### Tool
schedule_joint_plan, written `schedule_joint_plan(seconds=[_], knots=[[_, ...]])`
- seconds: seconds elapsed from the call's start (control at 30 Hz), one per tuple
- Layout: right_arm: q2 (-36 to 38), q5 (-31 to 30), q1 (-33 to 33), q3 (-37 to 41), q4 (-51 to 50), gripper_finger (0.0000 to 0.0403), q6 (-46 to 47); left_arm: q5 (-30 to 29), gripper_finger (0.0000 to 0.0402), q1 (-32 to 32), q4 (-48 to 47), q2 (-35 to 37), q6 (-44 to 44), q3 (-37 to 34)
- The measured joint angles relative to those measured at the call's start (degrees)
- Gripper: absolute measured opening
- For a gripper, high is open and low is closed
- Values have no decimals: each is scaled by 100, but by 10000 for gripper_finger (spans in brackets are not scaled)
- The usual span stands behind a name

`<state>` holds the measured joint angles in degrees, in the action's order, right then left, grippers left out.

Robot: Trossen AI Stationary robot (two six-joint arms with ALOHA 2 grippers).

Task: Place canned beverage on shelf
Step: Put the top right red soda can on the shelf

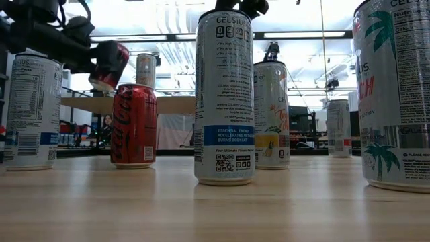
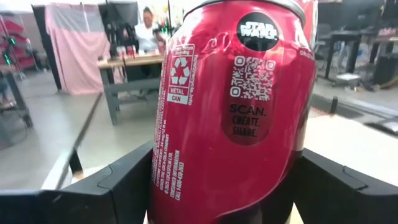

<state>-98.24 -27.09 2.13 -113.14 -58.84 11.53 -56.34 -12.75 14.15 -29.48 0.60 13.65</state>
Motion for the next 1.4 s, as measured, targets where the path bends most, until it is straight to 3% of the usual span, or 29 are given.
schedule_joint_plan(seconds=[0.63,1.4], knots=[[0,0,0,2,86,379,2,-141,300,6,-814,16,468,9],[0,1,0,2,82,379,35,-166,310,7,-876,3,466,11]])
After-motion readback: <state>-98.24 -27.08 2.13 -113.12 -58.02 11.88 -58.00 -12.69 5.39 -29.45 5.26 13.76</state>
